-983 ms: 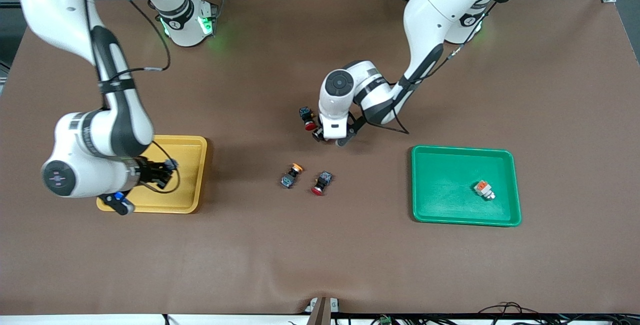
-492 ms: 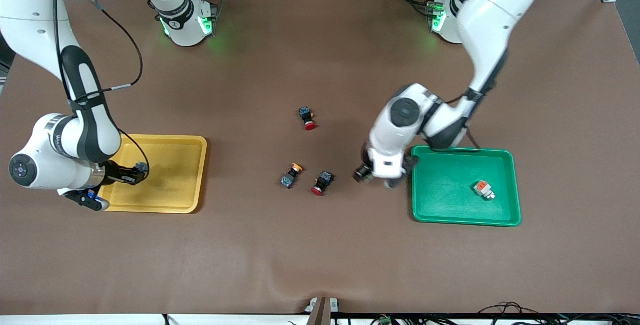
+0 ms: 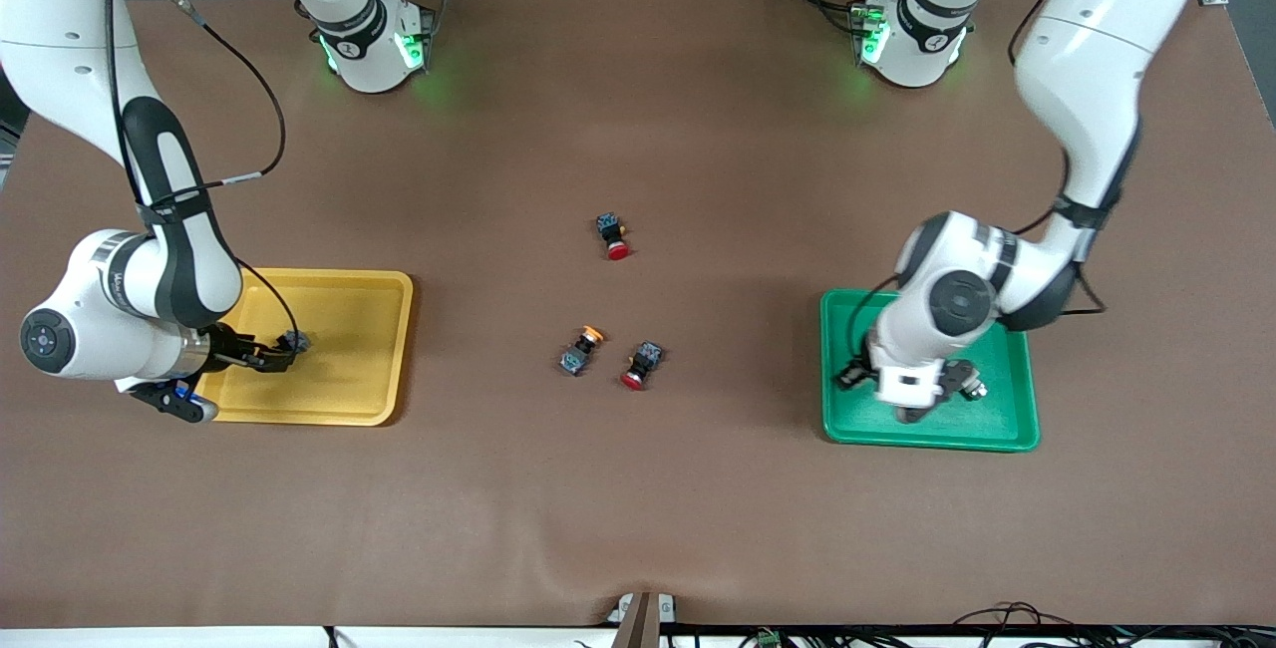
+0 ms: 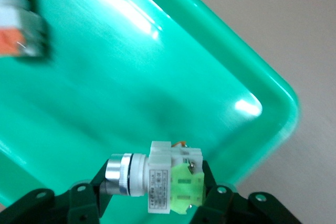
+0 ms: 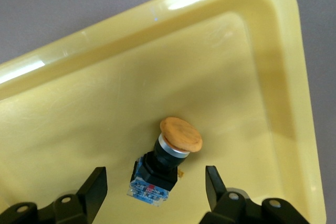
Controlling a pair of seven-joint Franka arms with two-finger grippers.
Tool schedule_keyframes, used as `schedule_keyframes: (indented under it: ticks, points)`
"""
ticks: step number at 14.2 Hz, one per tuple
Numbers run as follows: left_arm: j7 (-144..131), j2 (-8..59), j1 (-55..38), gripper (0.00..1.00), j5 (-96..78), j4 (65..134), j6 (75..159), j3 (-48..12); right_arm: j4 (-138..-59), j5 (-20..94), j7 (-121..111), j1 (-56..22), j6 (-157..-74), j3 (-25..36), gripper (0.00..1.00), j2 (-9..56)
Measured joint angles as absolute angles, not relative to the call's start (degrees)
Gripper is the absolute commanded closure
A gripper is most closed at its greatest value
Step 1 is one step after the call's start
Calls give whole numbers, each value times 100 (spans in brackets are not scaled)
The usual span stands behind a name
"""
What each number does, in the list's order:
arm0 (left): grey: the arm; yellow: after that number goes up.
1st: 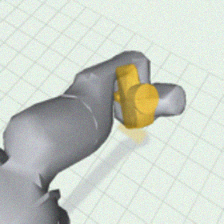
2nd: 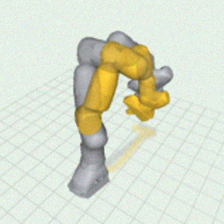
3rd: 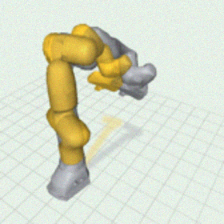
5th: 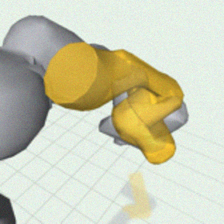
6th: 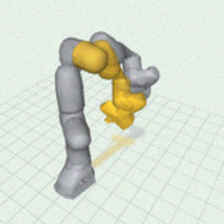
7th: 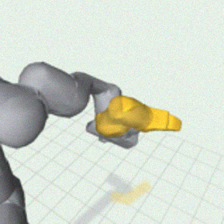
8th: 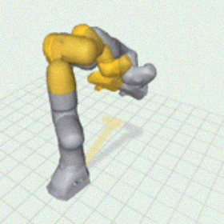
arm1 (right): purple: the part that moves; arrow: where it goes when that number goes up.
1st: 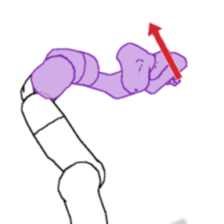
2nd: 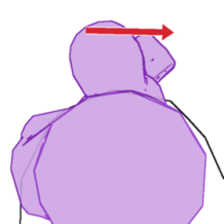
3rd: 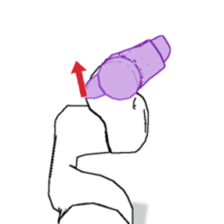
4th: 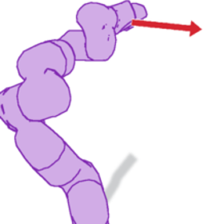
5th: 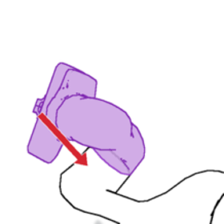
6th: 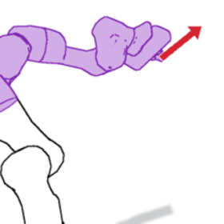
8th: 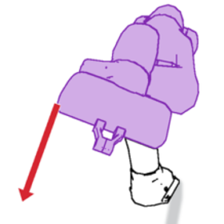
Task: Place green and yellow buttons in trays
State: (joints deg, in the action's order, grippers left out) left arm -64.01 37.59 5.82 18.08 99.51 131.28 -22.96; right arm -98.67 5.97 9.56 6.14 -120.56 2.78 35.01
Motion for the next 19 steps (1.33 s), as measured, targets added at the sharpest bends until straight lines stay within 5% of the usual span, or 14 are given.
schedule_keyframes:
  ticks: [1,2,3,6,14,19]
  points:
    - [-6323,3758,742,80,1827,9971,13075,-2299,-9853,599,981,604,-12035,261,16,3490]
    - [-6196,3757,873,19,1857,10011,13037,-2300,-9835,600,1062,588,-11973,238,15,3473]
    - [-6123,3758,963,0,1886,10060,13033,-2302,-9799,601,1185,556,-11891,212,14,3455]
    - [-6079,3735,1070,0,1897,10103,13036,-2341,-9655,603,1796,201,-11619,164,0,3344]
    - [-4697,2558,1064,0,1907,9464,11891,-2588,-9237,1231,3352,-1234,-11365,37,0,3123]
    - [-3953,2368,1066,0,1907,8595,10826,-2838,-9219,1565,4234,-2146,-12165,18,0,3179]
